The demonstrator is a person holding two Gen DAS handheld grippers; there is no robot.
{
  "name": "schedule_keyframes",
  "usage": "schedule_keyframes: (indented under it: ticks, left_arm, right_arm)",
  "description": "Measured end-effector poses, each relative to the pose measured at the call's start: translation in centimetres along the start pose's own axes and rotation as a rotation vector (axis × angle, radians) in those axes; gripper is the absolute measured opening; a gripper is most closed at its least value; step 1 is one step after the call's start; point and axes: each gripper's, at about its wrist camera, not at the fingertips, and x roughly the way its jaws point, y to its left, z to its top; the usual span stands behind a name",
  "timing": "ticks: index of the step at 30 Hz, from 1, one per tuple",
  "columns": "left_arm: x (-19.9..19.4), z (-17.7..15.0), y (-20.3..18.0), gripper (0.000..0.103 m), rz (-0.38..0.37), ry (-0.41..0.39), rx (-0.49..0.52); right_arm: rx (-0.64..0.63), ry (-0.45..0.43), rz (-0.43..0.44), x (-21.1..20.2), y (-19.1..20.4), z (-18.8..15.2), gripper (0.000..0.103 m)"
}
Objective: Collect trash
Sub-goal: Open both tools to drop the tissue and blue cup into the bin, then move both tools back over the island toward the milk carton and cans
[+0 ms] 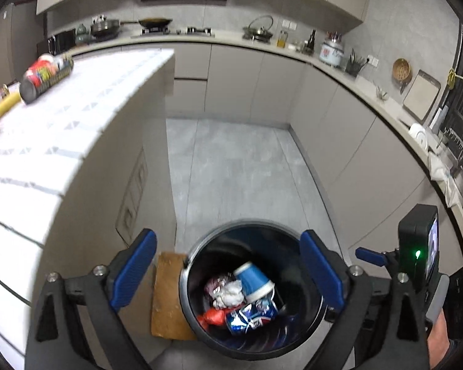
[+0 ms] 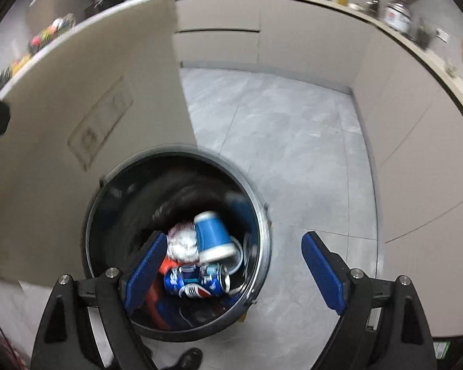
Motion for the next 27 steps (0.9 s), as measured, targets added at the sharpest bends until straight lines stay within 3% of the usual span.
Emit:
schedule_keyframes:
  ticks: [7, 12, 19, 27]
  left_arm:
    - [-4.0, 2.8, 1.0, 0.099, 0.034, -0.068, 0.000]
    - [-6.3, 3.3, 3.4, 0.100, 0.094, -0.109, -0.011]
    - [-9.8, 3.5, 9.6, 0.100, 0.221, -0.153, -0.088]
    - [-12.2, 2.7, 18.8, 0.100, 0.340, -0.167, -0.197]
  right_arm:
    - [0.086, -0.082, 0.018, -5.5, 0.4, 3.9, 0.097]
    - [0.059, -0.154, 0.044, -8.8, 3.0, 6.4, 0.097]
    - [0.007, -0.218, 0.114, -10.6, 8.1, 9.7, 0.097]
    - [-0.055, -0.233, 0.175, -10.4, 15.2, 12.5, 0.097]
